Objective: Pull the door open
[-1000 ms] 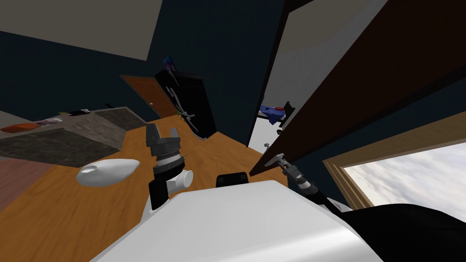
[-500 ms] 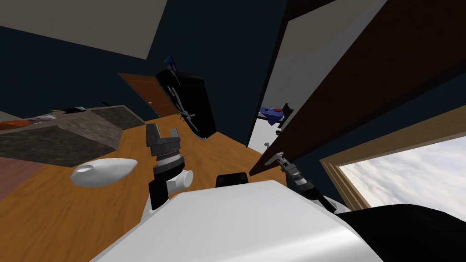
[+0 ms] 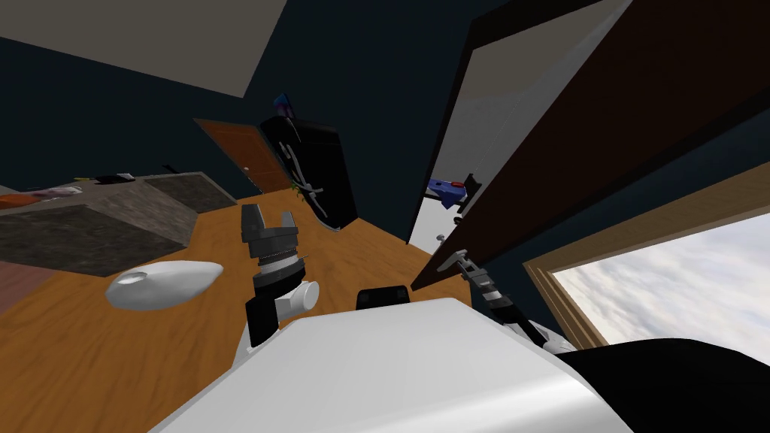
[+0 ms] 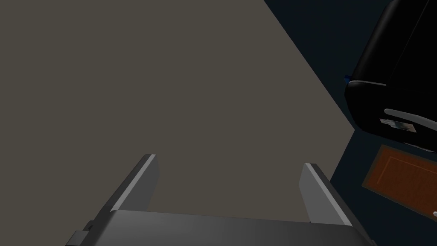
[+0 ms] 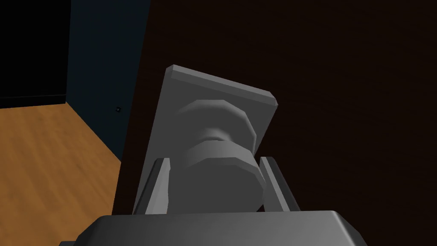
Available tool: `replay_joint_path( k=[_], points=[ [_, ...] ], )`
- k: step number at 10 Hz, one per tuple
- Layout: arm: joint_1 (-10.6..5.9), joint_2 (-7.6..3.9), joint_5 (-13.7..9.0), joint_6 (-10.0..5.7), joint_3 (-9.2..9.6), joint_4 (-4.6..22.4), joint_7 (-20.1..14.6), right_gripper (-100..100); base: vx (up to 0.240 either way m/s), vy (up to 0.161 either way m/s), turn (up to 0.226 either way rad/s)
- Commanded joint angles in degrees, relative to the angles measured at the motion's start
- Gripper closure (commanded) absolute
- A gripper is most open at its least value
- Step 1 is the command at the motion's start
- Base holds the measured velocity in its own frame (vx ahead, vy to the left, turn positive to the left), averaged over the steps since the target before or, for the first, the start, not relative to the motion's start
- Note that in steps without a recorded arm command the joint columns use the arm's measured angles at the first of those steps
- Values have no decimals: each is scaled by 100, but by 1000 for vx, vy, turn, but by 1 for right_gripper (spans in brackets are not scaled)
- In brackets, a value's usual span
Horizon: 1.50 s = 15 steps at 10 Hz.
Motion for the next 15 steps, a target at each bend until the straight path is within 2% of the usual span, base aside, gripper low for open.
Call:
replay_joint_path(
  k=[1, 2, 3, 4, 5, 6, 7, 8, 9, 10, 11, 12, 15],
  points=[
    [33, 9, -191, 286, -135, -33, 256, 100, -15, 12, -10],
    [33, 9, -191, 338, -135, -33, 256, 100, -10, 9, -15],
    [11, 59, -325, 494, -221, -51, 461, 100, -12, 7, -29],
    [11, 59, -325, 574, -221, -51, 461, 100, -14, -2, -11],
    [-11, 109, -458, 744, -308, -68, 665, 100, -17, -3, -14],
    [-11, 109, -458, 811, -308, -68, 665, 100, -9, 0, -11],
    [-11, 109, -458, 811, -308, -68, 665, 100, -2, -5, -10],
    [-34, 159, -592, 993, -394, -85, 870, 100, -14, -7, -27],
    [-34, 159, -592, 1047, -394, -85, 870, 100, -10, -24, -29],
    [-59, 216, -745, 1249, -493, -105, 1094, 100, -2, -44, -44],
    [-59, 216, -745, 1318, -493, -105, 1094, 100, -1, -34, -18],
    [41, 96, -762, 1147, -389, -291, 929, -100, -54, -27, 52],
    [134, -72, -807, 947, -214, -482, 662, -100, -105, -19, 42]
  ],
)
